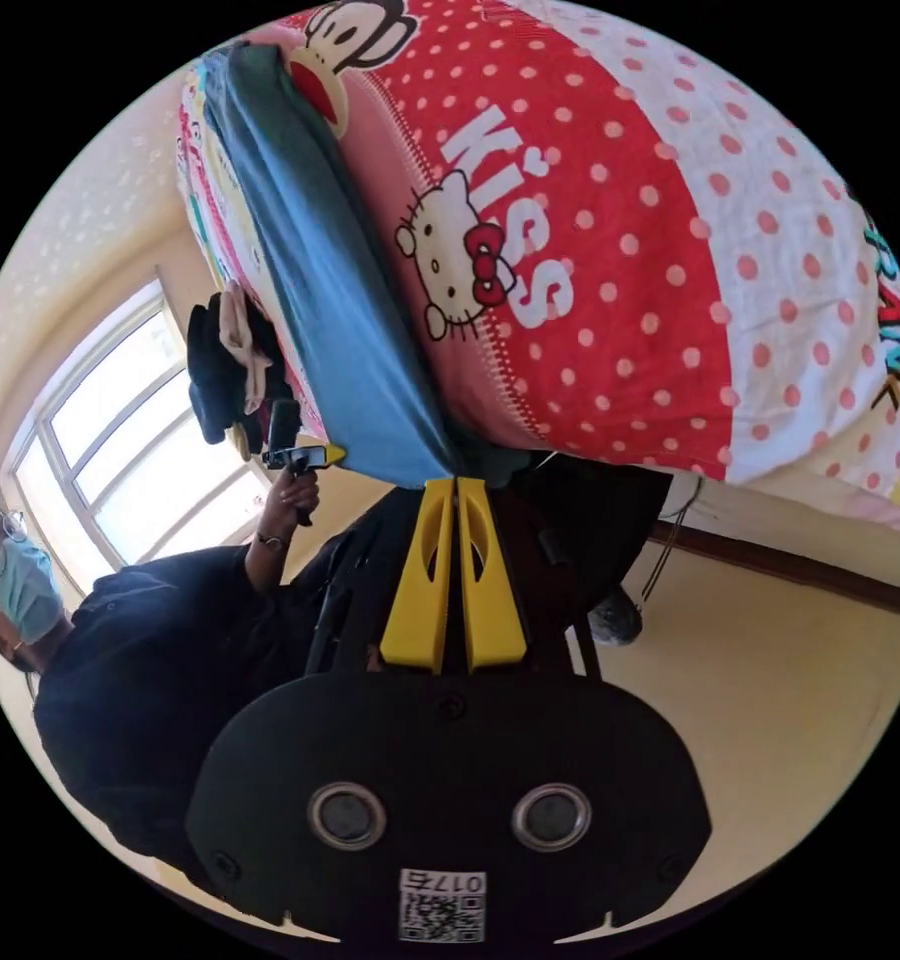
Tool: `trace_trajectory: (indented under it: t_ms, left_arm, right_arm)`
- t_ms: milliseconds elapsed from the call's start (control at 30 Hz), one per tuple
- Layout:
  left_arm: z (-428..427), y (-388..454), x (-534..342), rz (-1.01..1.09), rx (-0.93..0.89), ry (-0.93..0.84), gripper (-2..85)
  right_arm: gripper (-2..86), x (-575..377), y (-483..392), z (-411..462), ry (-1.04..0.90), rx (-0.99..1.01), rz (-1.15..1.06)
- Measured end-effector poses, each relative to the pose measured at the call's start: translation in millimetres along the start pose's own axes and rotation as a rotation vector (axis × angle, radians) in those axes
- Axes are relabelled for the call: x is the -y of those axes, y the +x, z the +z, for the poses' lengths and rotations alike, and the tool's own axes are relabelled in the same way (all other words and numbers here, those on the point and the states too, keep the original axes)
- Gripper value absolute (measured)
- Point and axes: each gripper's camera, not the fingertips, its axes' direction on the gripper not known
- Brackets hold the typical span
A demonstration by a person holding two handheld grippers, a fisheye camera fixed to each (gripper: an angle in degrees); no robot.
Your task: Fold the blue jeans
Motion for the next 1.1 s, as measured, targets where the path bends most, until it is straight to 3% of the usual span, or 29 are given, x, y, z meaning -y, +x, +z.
trace_trajectory:
  t_ms: [200,300,367,533,633,767,900,1100]
  left_arm:
    - [10.7,-14.8,-14.0,-0.066,0.048,-0.027,0.9]
    - [8.2,-0.5,-11.7,-0.052,0.119,-0.116,4.4]
    - [-8.6,28.3,-6.0,0.007,0.228,-0.073,7.2]
    - [-25.2,87.2,15.9,0.204,0.264,0.122,8.7]
    - [1.5,91.1,19.6,0.189,0.332,0.170,9.9]
    - [46.7,74.8,4.0,0.149,0.279,0.216,10.0]
    - [61.7,64.0,-17.3,0.147,0.248,0.312,8.7]
    - [83.5,51.1,-38.5,0.155,0.270,0.338,2.1]
  right_arm:
    - [1.0,28.6,7.5,21.6,-0.138,-0.059,0.105]
    - [1.8,43.1,-7.9,5.0,-0.176,-0.240,0.133]
    - [2.6,68.7,-40.7,-26.2,-0.067,-0.348,0.067]
    - [3.4,167.3,-149.5,-60.2,0.160,-0.405,-0.235]
    - [3.1,233.4,-234.7,-54.6,0.370,-0.446,-0.444]
    - [4.7,328.9,-317.8,-25.7,0.513,-0.418,-0.575]
    - [8.3,390.5,-358.7,-14.2,0.633,-0.403,-0.574]
    - [5.4,447.0,-371.7,24.1,0.636,-0.636,-0.482]
